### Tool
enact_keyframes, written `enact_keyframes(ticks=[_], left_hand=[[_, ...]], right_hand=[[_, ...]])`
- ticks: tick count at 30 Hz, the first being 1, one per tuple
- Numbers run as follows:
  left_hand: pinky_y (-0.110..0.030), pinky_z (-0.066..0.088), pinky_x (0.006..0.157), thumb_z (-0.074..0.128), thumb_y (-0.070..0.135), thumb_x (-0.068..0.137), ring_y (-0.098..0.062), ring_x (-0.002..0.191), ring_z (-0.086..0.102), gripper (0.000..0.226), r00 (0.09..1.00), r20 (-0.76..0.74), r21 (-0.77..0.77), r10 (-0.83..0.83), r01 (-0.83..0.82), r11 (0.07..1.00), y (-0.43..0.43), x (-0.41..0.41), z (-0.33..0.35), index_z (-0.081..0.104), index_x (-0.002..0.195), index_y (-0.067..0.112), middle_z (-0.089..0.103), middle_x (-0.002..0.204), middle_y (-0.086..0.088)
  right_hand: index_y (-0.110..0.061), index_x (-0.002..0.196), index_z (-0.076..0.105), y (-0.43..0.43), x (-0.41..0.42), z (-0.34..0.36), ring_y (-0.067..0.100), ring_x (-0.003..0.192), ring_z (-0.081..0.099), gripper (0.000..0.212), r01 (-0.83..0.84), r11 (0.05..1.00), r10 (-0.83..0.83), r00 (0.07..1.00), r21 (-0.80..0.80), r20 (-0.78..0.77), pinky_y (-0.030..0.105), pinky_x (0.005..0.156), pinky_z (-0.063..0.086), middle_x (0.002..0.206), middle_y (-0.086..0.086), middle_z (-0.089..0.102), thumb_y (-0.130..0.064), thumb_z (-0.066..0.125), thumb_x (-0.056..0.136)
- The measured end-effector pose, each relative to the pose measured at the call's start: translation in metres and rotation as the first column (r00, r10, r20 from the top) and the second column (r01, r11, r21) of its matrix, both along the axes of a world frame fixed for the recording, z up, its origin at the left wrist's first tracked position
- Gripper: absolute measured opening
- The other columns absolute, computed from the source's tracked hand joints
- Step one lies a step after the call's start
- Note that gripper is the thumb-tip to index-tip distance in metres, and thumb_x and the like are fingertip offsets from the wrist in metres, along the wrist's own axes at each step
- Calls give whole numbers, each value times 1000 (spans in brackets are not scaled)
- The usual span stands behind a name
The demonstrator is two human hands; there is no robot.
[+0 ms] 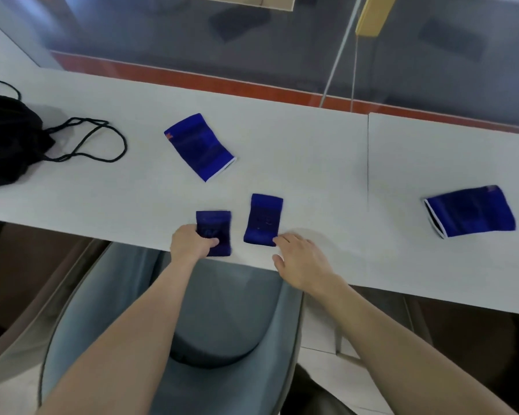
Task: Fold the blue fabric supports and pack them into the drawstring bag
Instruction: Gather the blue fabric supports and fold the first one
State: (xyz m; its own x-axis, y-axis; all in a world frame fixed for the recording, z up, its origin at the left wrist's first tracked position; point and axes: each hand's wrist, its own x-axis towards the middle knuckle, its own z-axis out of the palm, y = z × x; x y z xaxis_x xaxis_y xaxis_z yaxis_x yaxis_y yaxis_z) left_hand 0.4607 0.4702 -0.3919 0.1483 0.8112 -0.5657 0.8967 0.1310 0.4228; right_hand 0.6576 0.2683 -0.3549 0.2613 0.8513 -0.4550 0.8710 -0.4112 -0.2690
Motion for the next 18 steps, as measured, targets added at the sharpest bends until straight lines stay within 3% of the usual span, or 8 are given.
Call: enact_keyframes(ticks=[2, 4, 6, 9, 14, 18], left_hand=[[-42, 56, 83, 90, 26, 80, -33, 101, 73, 30, 993, 84, -25, 85, -83, 996, -5, -3, 7, 70, 99, 15, 75, 98, -4], [-49, 61, 94, 90, 20, 79, -33, 105, 75, 32, 939, 261, -126, 221, -194, 973, -12, -11, 17, 72, 104, 17, 77, 104, -4], [-49, 61, 100, 88, 9, 88, -27, 109, 76, 36, 879, 401, -218, 258, -181, 959, -27, -20, 32, 70, 117, 20, 77, 113, 0], [-42, 63, 94, 78, 2, 98, -21, 109, 76, 39, 819, 524, -251, 235, -115, 961, -51, -26, 53, 66, 130, 21, 76, 120, 2], [-32, 63, 83, 69, -2, 102, -19, 110, 75, 42, 786, 592, -264, 177, -18, 964, -99, -30, 88, 66, 134, 26, 77, 123, 1], [-49, 63, 93, 74, 5, 72, -31, 104, 76, 51, 782, 608, -305, 133, 75, 949, -149, -27, 107, 71, 120, 23, 81, 111, -8]], right_hand=[[-13, 147, 58, -7, 7, 3, 28, 138, 54, 44, 1, 1000, -1, 1000, -13, 4, 44, 112, 47, 148, 6, 62, -32, 48, 109], [-12, 148, 58, -15, 11, 7, 29, 137, 56, 45, 21, 999, -22, 1000, -28, -17, 45, 112, 48, 148, 8, 61, -31, 49, 109], [-11, 144, 60, -22, 12, 11, 33, 131, 60, 43, 48, 998, -50, 998, -39, -36, 46, 108, 51, 145, 10, 62, -30, 48, 108], [-11, 141, 62, -35, 12, 16, 36, 125, 64, 41, 87, 994, -91, 994, -68, -56, 46, 104, 54, 141, 12, 63, -29, 48, 106], [-11, 132, 65, -82, 6, 35, 36, 125, 64, 37, 103, 982, -114, 992, -158, -59, 44, 103, 54, 137, 15, 67, -27, 50, 103], [-14, 131, 67, -147, -2, 56, 35, 128, 65, 39, 173, 972, -177, 984, -160, -13, 43, 104, 54, 138, 13, 69, -34, 54, 101]])
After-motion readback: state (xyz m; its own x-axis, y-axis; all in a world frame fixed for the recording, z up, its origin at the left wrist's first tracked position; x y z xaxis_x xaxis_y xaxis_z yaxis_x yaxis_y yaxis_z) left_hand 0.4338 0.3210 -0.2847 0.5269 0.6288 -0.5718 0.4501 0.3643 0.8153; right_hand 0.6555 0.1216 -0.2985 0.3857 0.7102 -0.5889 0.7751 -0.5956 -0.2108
